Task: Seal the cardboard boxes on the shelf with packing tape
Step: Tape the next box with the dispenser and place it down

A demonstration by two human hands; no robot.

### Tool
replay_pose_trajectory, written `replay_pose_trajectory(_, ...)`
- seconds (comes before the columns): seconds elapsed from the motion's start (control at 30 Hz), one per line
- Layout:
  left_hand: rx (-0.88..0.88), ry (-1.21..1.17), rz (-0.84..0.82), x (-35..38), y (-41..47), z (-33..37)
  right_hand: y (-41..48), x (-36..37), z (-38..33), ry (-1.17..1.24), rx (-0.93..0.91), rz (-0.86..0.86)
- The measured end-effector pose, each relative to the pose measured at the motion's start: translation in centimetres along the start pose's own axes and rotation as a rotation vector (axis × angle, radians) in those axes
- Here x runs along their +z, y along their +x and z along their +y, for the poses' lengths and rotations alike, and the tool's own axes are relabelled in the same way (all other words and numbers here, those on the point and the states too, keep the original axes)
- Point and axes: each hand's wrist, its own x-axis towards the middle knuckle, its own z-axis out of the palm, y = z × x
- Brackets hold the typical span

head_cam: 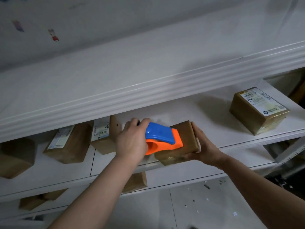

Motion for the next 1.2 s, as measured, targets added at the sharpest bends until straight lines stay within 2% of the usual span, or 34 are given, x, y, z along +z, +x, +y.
replay_pose_trajectory(0.07,0.043,0.022,-0.016,0.9,0.3,1.6,-0.5,0.0,1.3,-0.131,0.087,0.018)
replay_pose_trajectory(0.13,0.072,0.043,0.01,1.3,0.6,2.5,-0.5,-0.6,0.9,-0.368,0.134,0.022)
replay_pose_trajectory(0.2,0.097,0.066,0.026,1.4,0.9,3.0,0.3,-1.0,-0.7,-0.566,0.027,-0.01)
replay_pose_trajectory(0.27,0.117,0.063,0.014,1.3,0.9,3.3,1.1,-0.7,-2.0,-0.652,-0.02,-0.091)
replay_pose_trajectory(0.33,0.12,0.078,-0.005,1.0,1.1,2.1,1.6,-0.4,-2.0,-0.691,0.02,-0.113)
replay_pose_trajectory(0.47,-0.025,0.016,-0.088,0.5,0.8,-4.2,1.8,-0.3,-1.6,-0.754,0.054,-0.113)
replay_pose_trajectory(0.63,-0.138,0.051,-0.061,0.3,0.1,-10.8,2.0,-0.3,-2.2,-0.733,0.065,-0.145)
replay_pose_trajectory(0.77,-0.079,0.096,-0.122,1.9,0.2,-9.7,1.9,-0.2,-2.9,-0.808,0.078,-0.174)
replay_pose_trajectory(0.93,-0.068,0.027,-0.149,4.1,0.3,-8.2,1.3,0.5,-3.3,-1.06,0.042,-0.25)
replay_pose_trajectory(1.0,-0.068,0.021,-0.137,4.2,0.3,-8.3,1.3,1.2,-3.7,-1.115,-0.033,-0.233)
replay_pose_trajectory(1.07,-0.057,0.033,-0.125,4.0,0.4,-8.1,1.3,2.3,-3.9,-1.115,-0.144,-0.197)
replay_pose_trajectory(1.2,-0.06,0.028,-0.137,3.8,0.6,-7.9,1.7,3.7,-4.7,-1.009,-0.108,-0.234)
